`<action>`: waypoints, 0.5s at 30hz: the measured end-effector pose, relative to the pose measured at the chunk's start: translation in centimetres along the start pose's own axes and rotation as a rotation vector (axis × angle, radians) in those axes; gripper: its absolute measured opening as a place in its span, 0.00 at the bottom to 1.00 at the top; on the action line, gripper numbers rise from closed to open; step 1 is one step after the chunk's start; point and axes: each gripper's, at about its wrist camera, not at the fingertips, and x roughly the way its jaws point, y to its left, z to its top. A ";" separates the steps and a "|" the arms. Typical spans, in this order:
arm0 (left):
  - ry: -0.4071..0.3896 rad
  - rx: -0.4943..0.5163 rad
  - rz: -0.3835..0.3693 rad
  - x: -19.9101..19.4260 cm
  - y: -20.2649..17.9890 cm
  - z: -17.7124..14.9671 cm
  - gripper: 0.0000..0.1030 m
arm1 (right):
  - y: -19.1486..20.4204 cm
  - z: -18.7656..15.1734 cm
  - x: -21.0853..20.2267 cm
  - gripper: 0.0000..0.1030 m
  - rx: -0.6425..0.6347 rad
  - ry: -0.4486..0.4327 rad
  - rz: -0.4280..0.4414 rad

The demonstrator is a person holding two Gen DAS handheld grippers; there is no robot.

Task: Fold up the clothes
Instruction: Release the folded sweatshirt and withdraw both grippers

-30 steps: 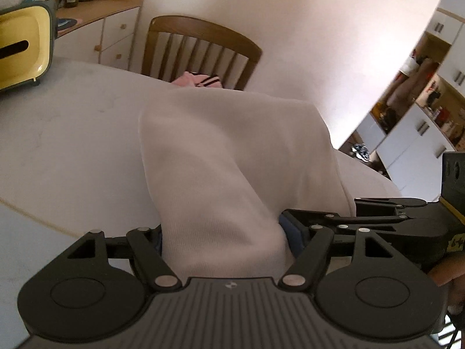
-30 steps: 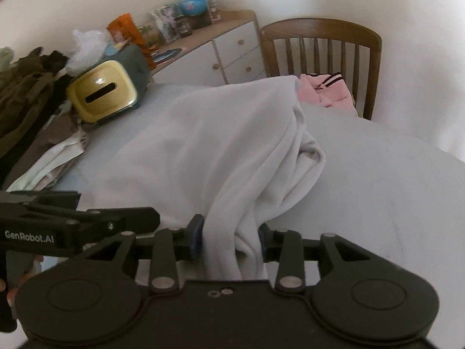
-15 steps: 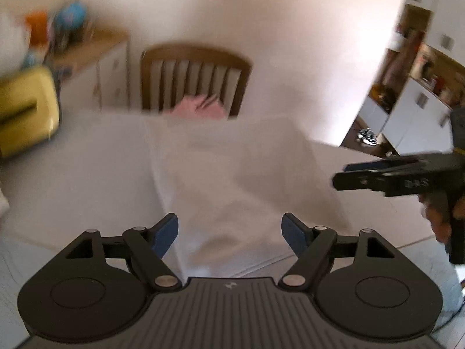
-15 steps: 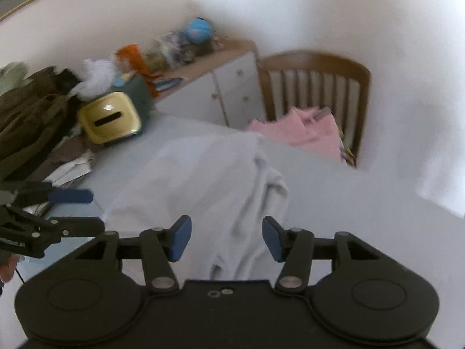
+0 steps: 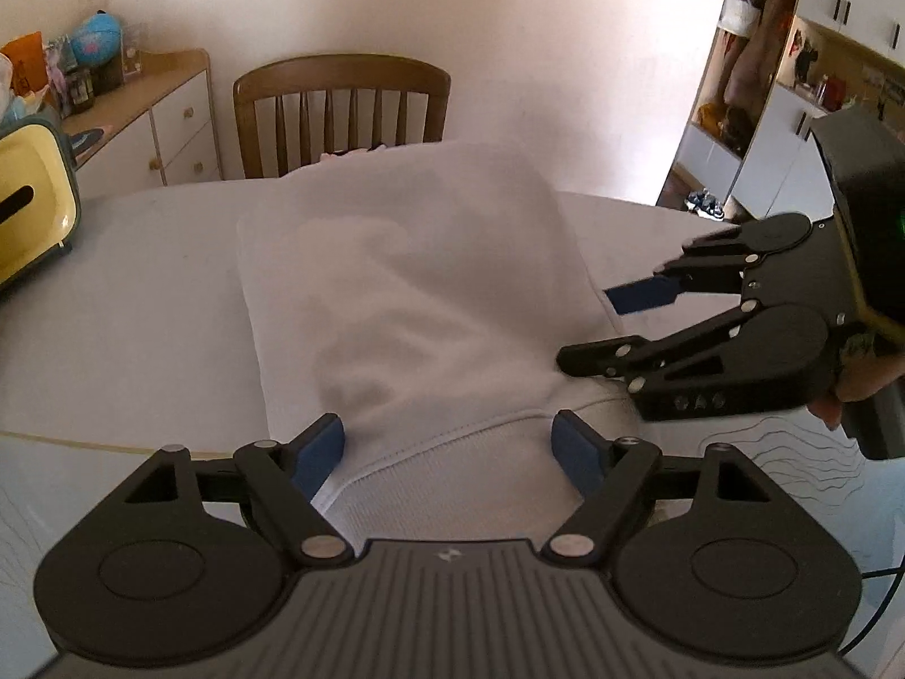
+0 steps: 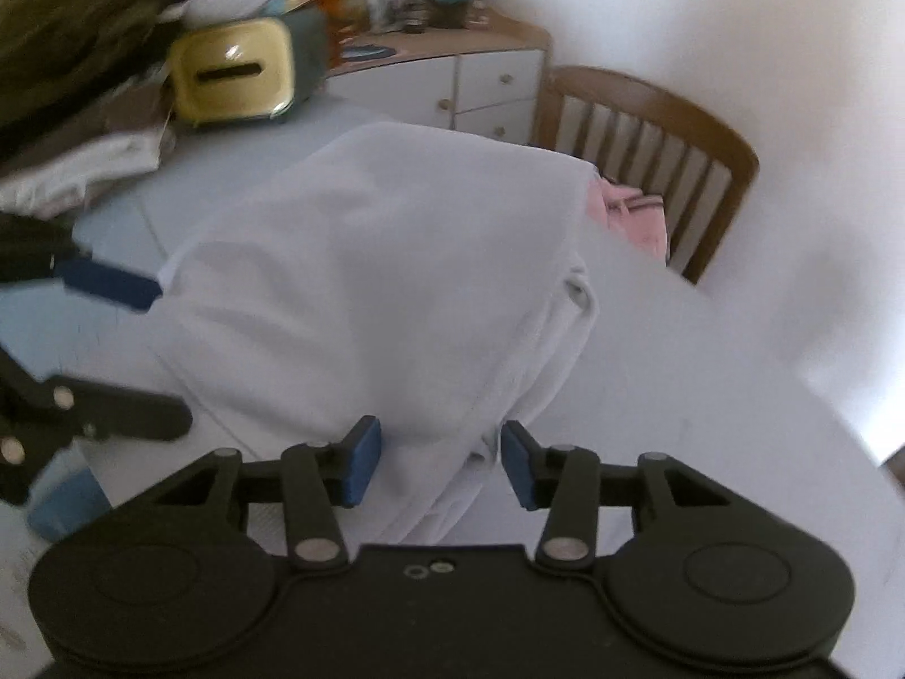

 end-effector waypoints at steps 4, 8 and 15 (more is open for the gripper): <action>0.005 -0.011 0.019 0.0 0.2 0.4 0.80 | 0.0 0.0 -1.6 1.00 0.020 -0.028 0.017; 0.033 -0.047 0.042 -0.6 -0.1 0.6 0.86 | 0.5 -0.8 -3.2 1.00 0.014 -0.046 0.013; 0.021 -0.020 0.139 -2.4 -2.4 0.1 0.99 | 1.3 -2.4 -7.0 1.00 0.047 -0.140 -0.031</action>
